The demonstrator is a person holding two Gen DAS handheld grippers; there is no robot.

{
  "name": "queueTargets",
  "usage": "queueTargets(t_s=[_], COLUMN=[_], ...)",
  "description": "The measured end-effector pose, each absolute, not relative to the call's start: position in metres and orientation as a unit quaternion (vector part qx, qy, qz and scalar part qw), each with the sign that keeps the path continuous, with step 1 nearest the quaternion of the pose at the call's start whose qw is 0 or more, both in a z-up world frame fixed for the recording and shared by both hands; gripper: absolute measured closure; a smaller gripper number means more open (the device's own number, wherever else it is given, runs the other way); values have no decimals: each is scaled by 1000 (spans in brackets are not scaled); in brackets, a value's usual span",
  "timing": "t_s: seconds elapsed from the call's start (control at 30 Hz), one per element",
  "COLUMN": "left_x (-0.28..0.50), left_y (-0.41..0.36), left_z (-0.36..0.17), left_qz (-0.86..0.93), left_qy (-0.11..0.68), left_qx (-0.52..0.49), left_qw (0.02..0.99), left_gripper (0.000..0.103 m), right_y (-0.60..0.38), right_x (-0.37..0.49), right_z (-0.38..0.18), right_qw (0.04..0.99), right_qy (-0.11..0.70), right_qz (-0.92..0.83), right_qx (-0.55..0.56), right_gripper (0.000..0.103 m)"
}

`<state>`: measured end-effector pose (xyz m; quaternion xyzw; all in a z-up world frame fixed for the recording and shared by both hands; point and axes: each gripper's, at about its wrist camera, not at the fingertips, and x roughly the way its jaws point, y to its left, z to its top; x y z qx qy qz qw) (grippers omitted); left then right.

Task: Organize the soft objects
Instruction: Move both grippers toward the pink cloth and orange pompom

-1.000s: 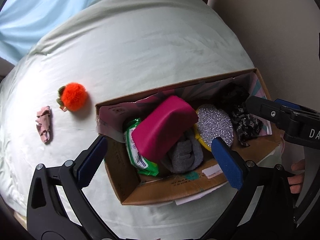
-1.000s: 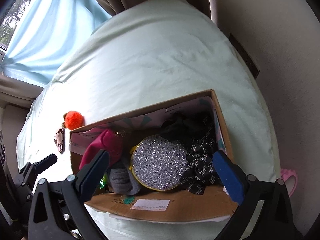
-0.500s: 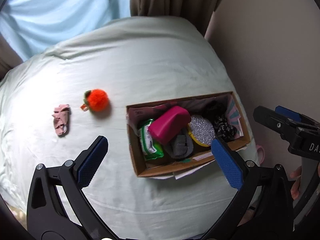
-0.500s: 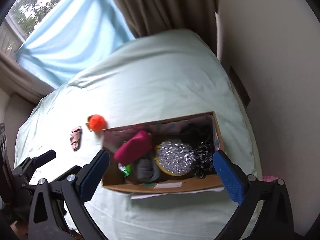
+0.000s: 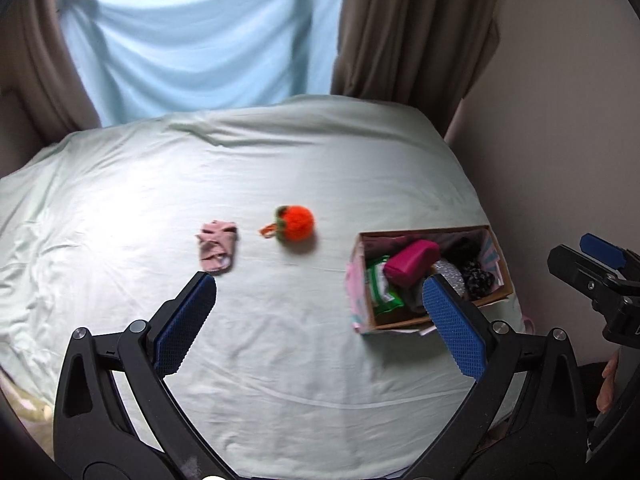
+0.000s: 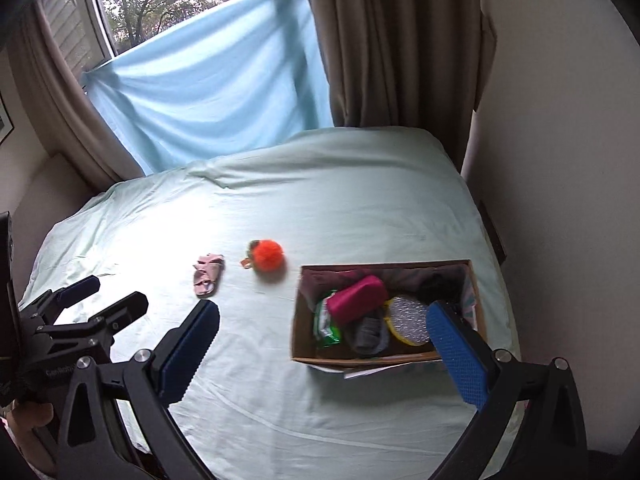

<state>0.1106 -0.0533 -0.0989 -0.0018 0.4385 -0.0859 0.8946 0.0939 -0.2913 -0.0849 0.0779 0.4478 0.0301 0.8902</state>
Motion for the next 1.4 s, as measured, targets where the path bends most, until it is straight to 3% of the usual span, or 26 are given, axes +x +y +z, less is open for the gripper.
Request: queueTargets(t_s=[0.37, 0.63, 0.9, 1.4], left_x=[83, 107, 168, 284], left_y=[66, 107, 128, 137], left_z=[-65, -76, -132, -273], left_qz=[-46, -58, -66, -61], left_qy=[397, 401, 423, 479], left_qx=[-5, -6, -4, 6], left_qw=[917, 914, 904, 876], left_gripper=[0, 0, 0, 1], right_y=[-197, -158, -126, -96], right_x=[74, 94, 144, 258], right_z=[-53, -57, -96, -223], right_qw=[915, 917, 913, 894], right_qy=[399, 394, 404, 445], right_qz=[18, 5, -1, 0], right_qx=[59, 62, 54, 57], right_gripper=[0, 0, 0, 0])
